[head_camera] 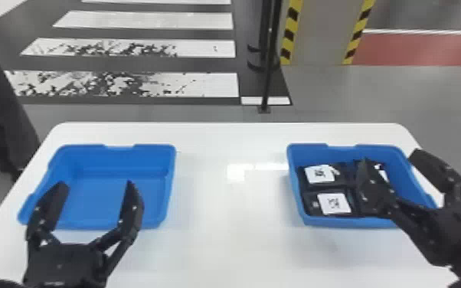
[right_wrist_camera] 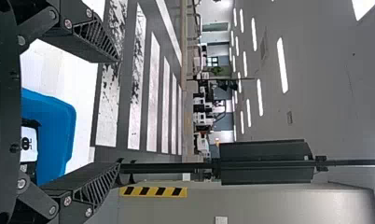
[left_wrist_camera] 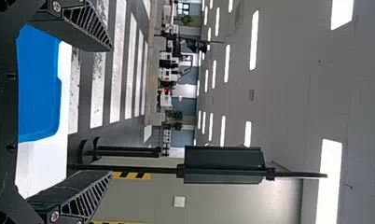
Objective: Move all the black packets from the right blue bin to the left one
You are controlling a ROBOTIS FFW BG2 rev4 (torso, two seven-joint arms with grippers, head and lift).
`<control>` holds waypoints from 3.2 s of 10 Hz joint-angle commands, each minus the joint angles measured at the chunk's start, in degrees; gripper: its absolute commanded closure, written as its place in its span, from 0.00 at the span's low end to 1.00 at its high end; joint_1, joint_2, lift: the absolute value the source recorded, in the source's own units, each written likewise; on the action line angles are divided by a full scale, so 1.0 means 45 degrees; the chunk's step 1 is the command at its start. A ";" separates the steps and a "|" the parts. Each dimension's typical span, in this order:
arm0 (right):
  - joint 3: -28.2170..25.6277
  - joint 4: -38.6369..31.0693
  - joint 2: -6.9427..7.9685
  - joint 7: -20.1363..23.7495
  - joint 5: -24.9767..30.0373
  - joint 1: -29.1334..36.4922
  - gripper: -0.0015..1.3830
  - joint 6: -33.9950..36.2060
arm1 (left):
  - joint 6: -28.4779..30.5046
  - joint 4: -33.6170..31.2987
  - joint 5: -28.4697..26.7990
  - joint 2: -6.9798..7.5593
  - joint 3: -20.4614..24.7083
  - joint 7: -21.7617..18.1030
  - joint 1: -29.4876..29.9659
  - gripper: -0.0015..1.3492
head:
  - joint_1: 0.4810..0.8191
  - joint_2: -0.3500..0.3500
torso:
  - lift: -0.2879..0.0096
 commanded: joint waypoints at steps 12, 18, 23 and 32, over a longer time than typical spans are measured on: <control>-0.0025 0.0968 -0.0410 0.0706 0.0177 -0.3281 0.17 0.5264 | 0.0000 -0.0002 0.0026 -0.0019 0.0051 0.0000 0.0035 0.07 | 0.63 0.48 | 0.50; 0.0279 0.2750 -0.0547 0.1077 0.1447 -0.6250 0.17 1.0514 | 0.0375 -0.0002 0.0102 -0.0039 0.0025 -0.0117 -0.0059 0.07 | 0.63 0.43 | 0.50; 0.1473 0.4812 -0.0918 0.1097 0.0660 -0.7937 0.17 1.2171 | 0.0438 -0.0002 0.0127 -0.0019 0.0000 -0.0117 -0.0153 0.07 | 0.63 0.43 | 0.50; 0.3326 0.8281 -0.1211 0.0882 0.0990 -1.0187 0.17 1.3046 | 0.0625 -0.0002 0.0203 0.0078 -0.0076 -0.0176 -0.0247 0.07 | 0.63 0.47 | 0.50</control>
